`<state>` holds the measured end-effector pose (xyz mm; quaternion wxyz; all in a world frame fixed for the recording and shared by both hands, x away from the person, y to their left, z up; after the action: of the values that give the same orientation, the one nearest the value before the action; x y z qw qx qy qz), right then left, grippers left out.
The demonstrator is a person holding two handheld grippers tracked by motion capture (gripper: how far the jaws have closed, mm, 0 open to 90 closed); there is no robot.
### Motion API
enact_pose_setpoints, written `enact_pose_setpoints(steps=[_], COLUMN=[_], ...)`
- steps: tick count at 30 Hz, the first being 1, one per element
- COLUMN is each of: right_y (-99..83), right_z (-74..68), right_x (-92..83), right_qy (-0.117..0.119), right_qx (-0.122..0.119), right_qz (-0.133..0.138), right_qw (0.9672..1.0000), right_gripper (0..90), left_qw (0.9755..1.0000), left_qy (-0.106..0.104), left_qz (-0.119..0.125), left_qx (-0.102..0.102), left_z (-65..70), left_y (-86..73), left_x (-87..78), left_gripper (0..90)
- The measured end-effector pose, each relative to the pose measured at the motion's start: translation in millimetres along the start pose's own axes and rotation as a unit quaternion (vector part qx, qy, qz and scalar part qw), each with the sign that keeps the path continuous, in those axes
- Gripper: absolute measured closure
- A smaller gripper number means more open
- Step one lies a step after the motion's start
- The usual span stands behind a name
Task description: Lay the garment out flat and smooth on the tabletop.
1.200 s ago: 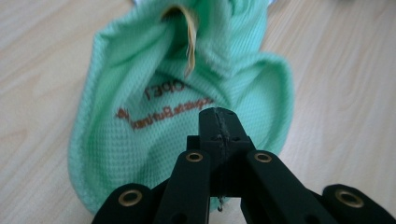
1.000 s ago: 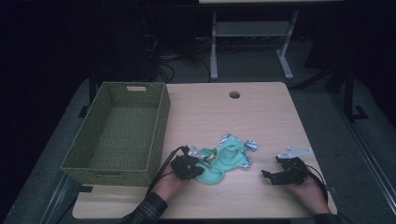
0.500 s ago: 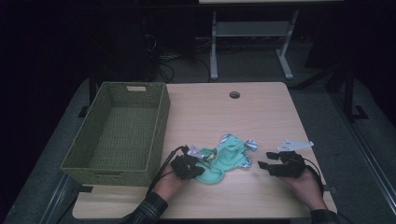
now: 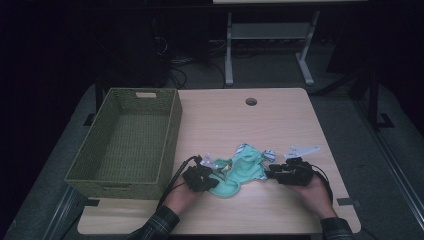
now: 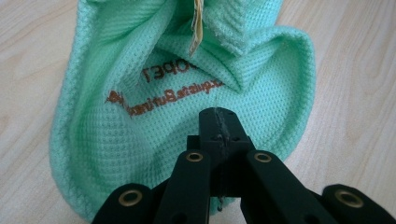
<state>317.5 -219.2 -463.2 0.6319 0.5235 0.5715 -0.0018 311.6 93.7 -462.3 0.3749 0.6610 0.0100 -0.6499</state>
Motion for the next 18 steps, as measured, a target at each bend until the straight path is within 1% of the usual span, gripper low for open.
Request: enact_pose_setpoints(steps=[2,3,4,6,7,10,11,13,16,18], right_y=[2.9,3.9,5.3,6.9,7.2,6.2,5.4,4.8,4.7,4.8], right_z=[-2.0,-1.7,-2.6,-2.6,-3.6,-4.1,-3.8,-5.9,-9.2,-9.4], right_x=[4.0,6.1,9.0,13.7,14.9,20.7,22.4,24.2,24.7,24.4], right_qy=[0.000,0.001,-0.001,-0.002,-0.002,-0.011,-0.012,-0.017,-0.027,-0.031], right_qx=[0.001,-0.002,0.003,-0.002,0.003,-0.003,-0.010,-0.012,-0.028,-0.031], right_qz=[-0.002,0.000,-0.003,-0.007,-0.010,-0.018,-0.019,-0.023,-0.029,-0.031], right_qw=[1.0000,1.0000,1.0000,1.0000,0.9999,0.9998,0.9997,0.9995,0.9988,0.9986], right_gripper=[62.7,62.3,62.0,62.8,63.8,65.7,66.8,69.1,78.5,82.4], left_qw=[1.0000,1.0000,1.0000,1.0000,1.0000,1.0000,1.0000,1.0000,1.0000,1.0000], left_qy=[-0.001,0.000,0.000,0.000,0.000,-0.002,-0.002,-0.002,0.000,0.000], left_qz=[-0.001,0.000,0.000,-0.001,0.000,-0.001,0.001,0.002,-0.002,-0.003], left_qx=[-0.001,0.000,0.000,0.001,0.000,-0.001,-0.003,-0.004,0.000,0.001], left_z=[-0.1,0.0,0.0,0.0,0.0,-0.3,-0.1,0.2,0.0,-0.2], left_y=[0.1,0.1,0.1,0.2,0.2,0.2,0.3,0.5,0.5,0.6], left_x=[-0.1,0.0,0.0,0.0,0.1,0.0,0.2,0.4,0.0,-0.1], left_gripper=[89.7,89.7,89.7,89.7,89.7,89.7,89.7,89.7,89.7,89.7])
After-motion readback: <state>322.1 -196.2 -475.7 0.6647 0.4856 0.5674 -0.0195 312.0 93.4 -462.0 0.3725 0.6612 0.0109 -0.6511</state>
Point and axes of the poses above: each handheld gripper's, and its own axes: x roughly forward along the jaws, y roughly out of its top, z roughly to its right, the point moved 1 cm from there along x, roughly forward along the jaws, and after that the axes turned 5 degrees about -z, right-handed, at the moved point
